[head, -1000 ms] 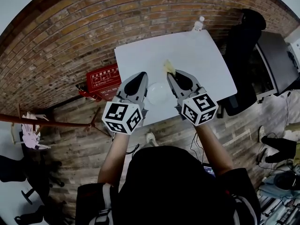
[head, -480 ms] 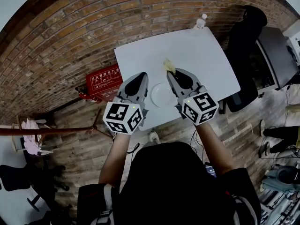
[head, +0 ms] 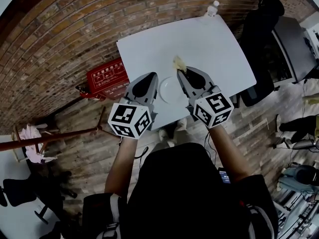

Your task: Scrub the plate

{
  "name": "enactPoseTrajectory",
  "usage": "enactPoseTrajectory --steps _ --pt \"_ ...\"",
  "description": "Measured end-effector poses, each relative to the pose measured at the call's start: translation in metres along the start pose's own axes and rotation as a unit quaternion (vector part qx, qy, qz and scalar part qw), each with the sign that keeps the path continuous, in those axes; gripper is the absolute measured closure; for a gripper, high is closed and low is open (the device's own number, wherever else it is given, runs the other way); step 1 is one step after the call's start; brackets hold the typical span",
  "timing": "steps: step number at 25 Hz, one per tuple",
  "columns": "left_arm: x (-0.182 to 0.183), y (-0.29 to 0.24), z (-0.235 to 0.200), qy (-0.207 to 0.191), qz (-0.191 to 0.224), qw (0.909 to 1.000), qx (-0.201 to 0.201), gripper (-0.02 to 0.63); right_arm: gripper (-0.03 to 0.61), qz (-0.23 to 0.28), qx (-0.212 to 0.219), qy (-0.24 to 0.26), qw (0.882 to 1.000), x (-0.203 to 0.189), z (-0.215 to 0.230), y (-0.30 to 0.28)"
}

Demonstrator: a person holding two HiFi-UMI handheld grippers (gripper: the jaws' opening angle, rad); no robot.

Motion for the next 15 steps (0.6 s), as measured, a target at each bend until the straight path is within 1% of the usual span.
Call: enactPoseTrajectory --steps 5,10,15 --pt "-0.014 -0.003 0.002 0.009 -0.029 0.9996 -0.003 0.595 0.525 -0.011 -0.003 -0.014 1.000 -0.008 0.007 0.004" --pt "-0.024 -0.006 -0.004 0.013 -0.041 0.9991 -0.004 0.594 0.525 -0.021 -0.005 -0.025 0.999 -0.019 0.014 0.000" --pt "-0.036 -0.015 -0.003 0.007 -0.055 0.9984 -0.008 0.595 0.525 -0.025 -0.009 -0.036 0.999 -0.028 0.026 0.003"
Point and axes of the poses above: the fingertips, and each gripper's own axes: y backward along the fingers, z to its right, x out of its top, the point moved 9 cm from there along y, backward along the fingers, and after that the axes turned 2 degrees about x, right-handed, at the moved point
